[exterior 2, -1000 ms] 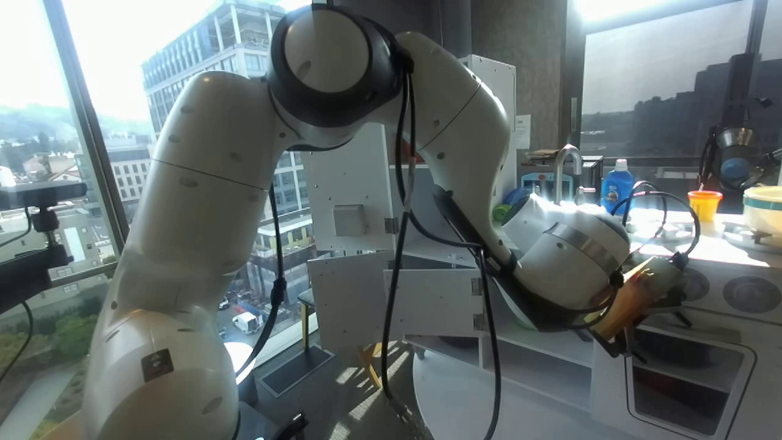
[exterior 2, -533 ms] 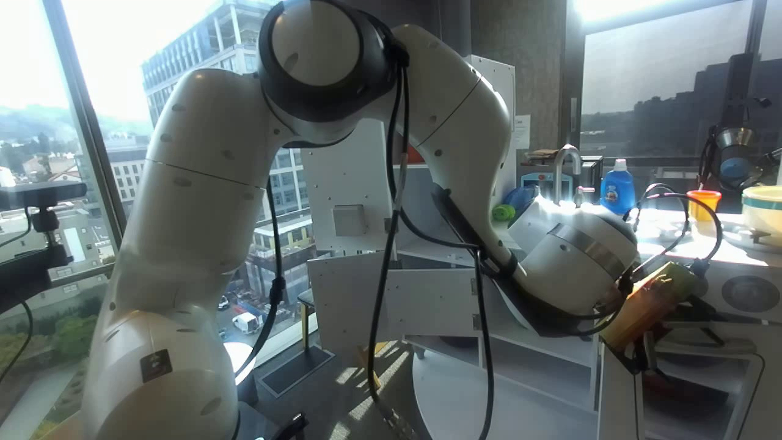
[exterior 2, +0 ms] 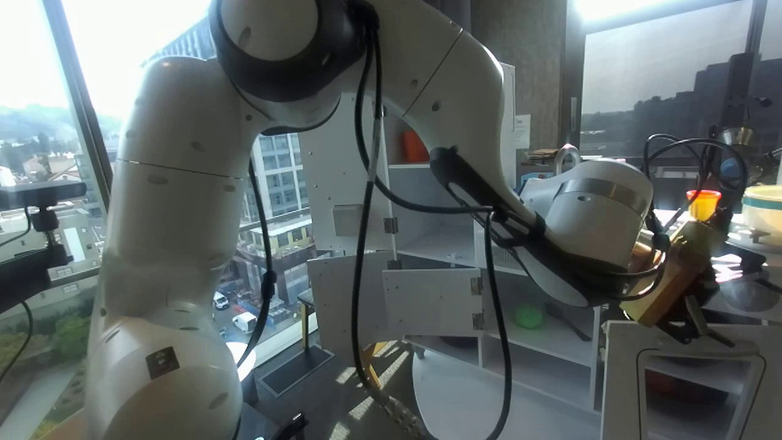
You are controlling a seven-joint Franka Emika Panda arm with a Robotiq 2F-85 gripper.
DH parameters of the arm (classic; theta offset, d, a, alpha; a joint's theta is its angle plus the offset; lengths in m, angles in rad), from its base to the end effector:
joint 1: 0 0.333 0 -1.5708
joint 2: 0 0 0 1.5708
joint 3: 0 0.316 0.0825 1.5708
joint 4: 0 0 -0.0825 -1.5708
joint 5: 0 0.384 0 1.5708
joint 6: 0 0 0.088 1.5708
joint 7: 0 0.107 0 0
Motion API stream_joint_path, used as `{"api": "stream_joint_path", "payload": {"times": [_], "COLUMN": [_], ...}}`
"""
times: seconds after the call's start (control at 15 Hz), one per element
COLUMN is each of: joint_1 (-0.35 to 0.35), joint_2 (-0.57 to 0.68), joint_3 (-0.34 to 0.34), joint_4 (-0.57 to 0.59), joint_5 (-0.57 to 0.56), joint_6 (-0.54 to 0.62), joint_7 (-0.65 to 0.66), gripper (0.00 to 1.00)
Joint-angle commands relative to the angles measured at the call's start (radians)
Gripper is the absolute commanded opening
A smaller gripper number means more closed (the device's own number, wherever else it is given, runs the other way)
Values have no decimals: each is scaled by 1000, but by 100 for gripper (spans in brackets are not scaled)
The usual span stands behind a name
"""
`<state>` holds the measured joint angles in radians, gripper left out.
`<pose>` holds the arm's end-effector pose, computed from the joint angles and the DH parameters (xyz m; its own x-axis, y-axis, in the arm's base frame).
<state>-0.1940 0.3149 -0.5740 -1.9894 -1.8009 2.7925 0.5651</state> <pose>0.4775 -0.3775 0.3382 0.9301 0.3604 -0.0711 0.2290 -0.4176 0.8793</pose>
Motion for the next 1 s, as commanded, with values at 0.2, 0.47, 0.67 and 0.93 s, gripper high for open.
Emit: {"api": "stream_joint_path", "payload": {"times": [0.2,0.47,0.67,0.93], "joint_1": [9,4,6,23], "joint_2": [-193,-292,-398,-436], "joint_3": [0,-3,-2,7], "joint_4": [-182,-275,-307,-322], "joint_5": [96,26,-109,-137], "joint_6": [120,317,413,489], "joint_7": [-23,37,105,110], "gripper": [100,100,100,100]}}
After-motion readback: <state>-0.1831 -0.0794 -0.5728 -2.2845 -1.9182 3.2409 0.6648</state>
